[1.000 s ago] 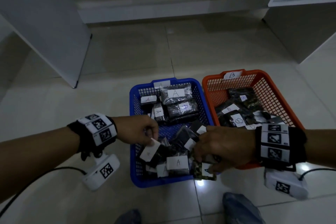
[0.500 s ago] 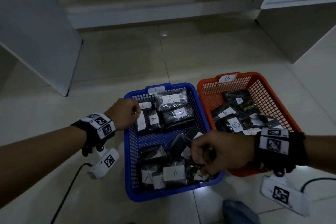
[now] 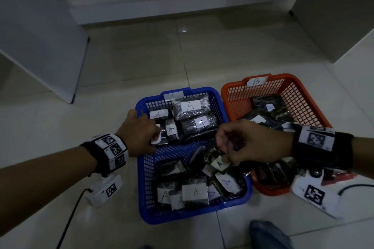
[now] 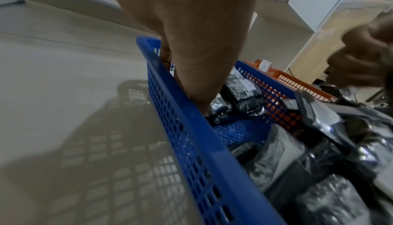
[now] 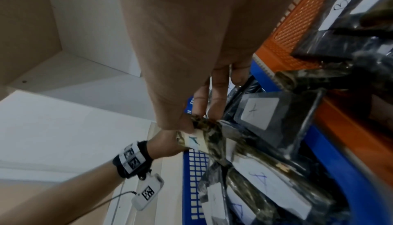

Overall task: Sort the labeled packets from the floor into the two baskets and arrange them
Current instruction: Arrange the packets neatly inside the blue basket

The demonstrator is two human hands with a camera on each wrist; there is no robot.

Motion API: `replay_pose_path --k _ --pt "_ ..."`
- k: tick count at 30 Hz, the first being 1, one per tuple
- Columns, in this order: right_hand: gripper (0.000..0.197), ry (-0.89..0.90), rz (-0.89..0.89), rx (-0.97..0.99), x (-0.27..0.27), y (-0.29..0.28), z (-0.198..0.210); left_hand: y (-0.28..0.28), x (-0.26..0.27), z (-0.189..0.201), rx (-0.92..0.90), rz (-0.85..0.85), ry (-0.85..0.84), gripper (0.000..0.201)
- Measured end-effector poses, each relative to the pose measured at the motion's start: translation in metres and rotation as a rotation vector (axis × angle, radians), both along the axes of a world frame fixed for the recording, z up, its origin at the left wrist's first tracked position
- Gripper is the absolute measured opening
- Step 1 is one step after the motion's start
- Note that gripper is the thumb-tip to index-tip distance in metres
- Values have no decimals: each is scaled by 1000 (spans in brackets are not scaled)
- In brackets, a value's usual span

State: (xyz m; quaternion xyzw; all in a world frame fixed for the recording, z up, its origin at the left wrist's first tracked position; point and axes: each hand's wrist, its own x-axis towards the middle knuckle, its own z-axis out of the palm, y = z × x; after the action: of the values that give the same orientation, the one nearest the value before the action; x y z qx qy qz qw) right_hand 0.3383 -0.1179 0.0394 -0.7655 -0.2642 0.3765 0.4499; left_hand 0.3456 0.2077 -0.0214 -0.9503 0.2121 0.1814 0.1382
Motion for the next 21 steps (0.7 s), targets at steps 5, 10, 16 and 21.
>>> replay_pose_path --k 5,10,16,21 --pt "20 -59 -192 52 21 12 4 -2 0 1 -40 13 14 25" --pt "24 -108 -296 -23 51 34 -2 11 2 15 -229 66 -22 16" --pt "20 -160 -216 -117 77 87 -16 36 -2 34 -375 189 -68 13" --pt "24 -172 -54 -253 85 150 -34 54 -14 33 -372 215 59 41"
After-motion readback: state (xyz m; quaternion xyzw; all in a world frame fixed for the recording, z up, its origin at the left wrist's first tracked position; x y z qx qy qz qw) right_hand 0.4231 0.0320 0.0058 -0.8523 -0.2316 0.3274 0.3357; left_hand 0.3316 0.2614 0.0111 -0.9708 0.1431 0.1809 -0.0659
